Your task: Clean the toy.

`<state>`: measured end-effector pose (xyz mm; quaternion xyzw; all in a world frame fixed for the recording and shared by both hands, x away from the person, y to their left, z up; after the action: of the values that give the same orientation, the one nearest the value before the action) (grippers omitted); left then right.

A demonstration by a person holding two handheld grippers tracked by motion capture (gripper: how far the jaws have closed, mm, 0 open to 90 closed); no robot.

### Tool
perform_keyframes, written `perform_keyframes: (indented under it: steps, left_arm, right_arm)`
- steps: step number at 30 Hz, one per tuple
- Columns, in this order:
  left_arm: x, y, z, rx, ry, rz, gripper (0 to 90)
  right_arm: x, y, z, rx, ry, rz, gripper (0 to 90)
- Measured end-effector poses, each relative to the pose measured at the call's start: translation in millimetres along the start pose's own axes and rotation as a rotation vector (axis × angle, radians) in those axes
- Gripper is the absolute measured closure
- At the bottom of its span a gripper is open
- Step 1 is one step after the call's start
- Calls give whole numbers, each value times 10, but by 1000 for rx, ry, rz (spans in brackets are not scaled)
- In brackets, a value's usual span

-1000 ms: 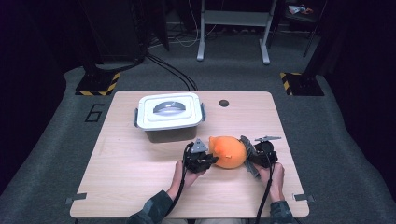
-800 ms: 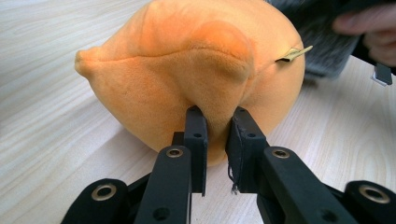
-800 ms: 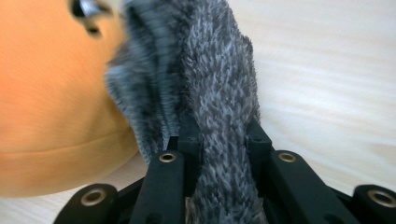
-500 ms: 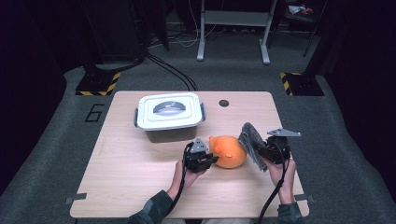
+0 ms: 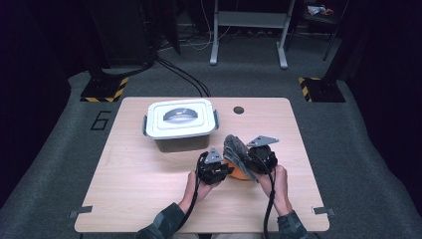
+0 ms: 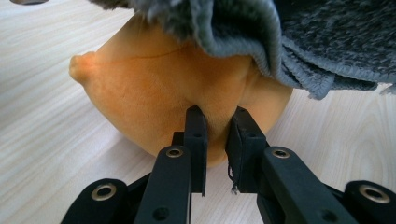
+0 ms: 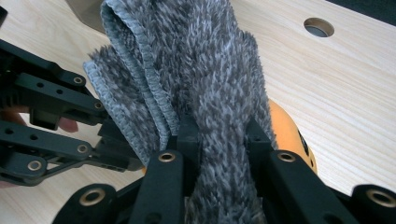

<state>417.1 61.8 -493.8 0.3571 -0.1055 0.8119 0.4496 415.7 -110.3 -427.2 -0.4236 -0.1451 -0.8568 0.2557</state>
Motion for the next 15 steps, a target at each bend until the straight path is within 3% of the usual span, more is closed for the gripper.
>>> perform_keyframes:
  steps: [6,14,15]
  left_arm:
    - [-6,-1,8,-2,0,-4,789]
    - [-17,8,15,-6,2,-6,789]
    - [-18,5,14,-6,2,-7,789]
  right_arm:
    - [10,121,-54,-34,-3,-41,746]
    - [-1,349,-177,-79,6,-43,745]
    - [-1,367,-194,-107,1,-42,745]
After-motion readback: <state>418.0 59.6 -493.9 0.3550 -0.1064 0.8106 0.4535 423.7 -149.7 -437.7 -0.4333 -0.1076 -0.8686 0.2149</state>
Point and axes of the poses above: each handheld gripper's, and its own axes: x roughly backward along the jaws, z roughly out of its top, y roughly to its right, the point moved 2 cm from there along -x, roughly forward along the jaws, and after that the axes turned 11 degrees about -y, right-handed, at the moved point
